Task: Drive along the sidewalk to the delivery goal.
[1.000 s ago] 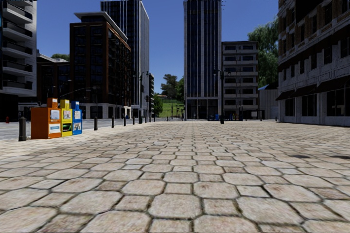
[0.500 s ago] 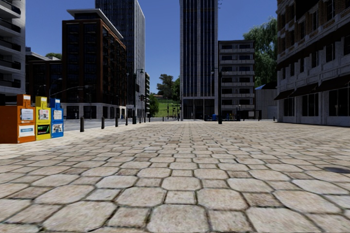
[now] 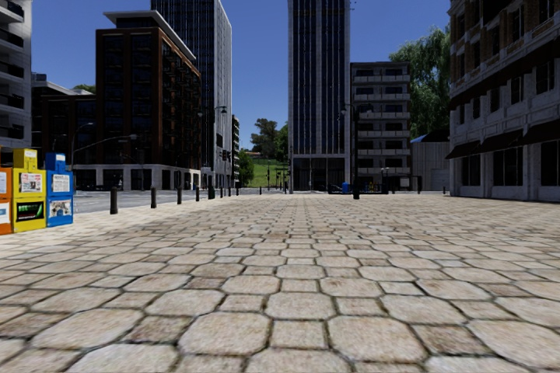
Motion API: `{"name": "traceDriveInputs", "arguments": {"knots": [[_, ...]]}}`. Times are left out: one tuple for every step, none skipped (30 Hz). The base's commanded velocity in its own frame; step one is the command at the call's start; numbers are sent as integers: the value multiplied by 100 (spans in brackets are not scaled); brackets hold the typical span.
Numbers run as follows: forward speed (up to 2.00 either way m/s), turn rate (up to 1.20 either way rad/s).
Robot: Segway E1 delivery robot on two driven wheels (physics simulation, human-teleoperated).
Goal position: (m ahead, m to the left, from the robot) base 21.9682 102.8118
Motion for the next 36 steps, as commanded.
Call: {"name": "traceDriveInputs", "arguments": {"knots": [[200,0],[200,0],[200,0],[200,0],[200,0],[200,0],[200,0],[200,0],[200,0],[200,0],[200,0],[200,0],[200,0],[200,0],[200,0],[200,0],[200,0],[200,0],[200,0],[200,0],[200,0],[200,0],[200,0],[200,0],[200,0],[200,0],[200,0],[200,0],[200,0],[200,0],[200,0],[200,0],[200,0],[200,0],[200,0],[200,0]]}}
